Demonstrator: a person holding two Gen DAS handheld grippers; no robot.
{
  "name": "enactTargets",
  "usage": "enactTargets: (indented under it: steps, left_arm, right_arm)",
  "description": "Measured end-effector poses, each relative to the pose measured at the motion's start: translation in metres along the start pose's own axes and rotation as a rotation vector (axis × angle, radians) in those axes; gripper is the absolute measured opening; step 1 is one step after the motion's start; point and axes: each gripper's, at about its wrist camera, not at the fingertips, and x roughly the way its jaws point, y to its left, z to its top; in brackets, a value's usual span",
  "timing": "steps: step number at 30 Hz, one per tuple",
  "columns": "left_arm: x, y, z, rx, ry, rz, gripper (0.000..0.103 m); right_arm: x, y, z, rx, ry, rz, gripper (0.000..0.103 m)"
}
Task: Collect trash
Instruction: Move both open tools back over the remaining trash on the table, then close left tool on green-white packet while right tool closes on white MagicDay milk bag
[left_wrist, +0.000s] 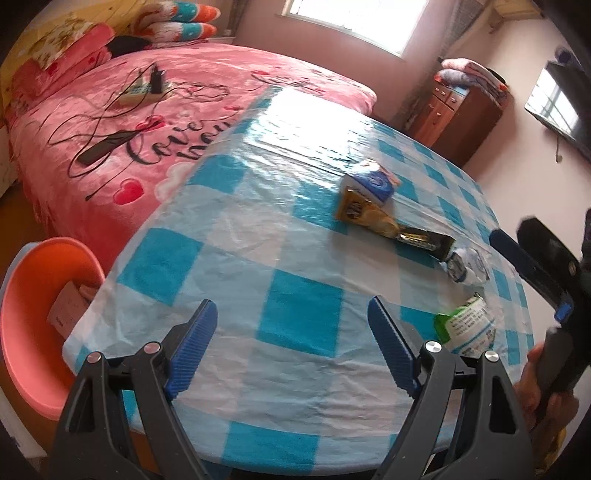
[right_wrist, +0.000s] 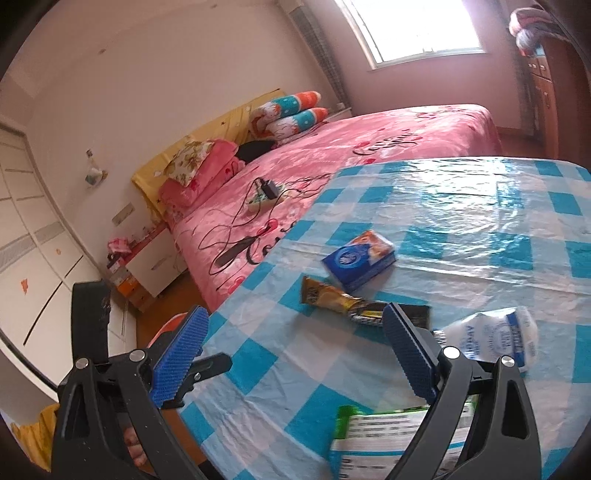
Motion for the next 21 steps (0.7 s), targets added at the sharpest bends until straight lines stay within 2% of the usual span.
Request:
enactTargets:
  steps: [9, 15, 18, 21]
  left_arm:
    - [0.003, -0.05, -0.009, 0.152, 0.025, -0.063, 0.084]
    - [0.004, -0.09, -0.022, 0.276, 0.074, -0.15, 0.084]
    - [0.003, -0.111, -0.031, 0.355, 0.092, -0.203, 0.084]
    - [0.005, -0.131, -0.037, 0.458, 0.096, -0.212, 0.084]
  right_arm:
    - [-0.019, -0.049, 0.009, 0.096, -0.04, -0.066, 0.094]
    - [-0.034, -0.089, 0.013, 0.176, -0.059, -0.113, 0.094]
    - [-0.039, -0.107, 0.012, 0.208, -0.052, -0.126, 0.094]
    - [-0.039, -0.121, 0.012, 0.243, -0.023, -0.122, 0.094]
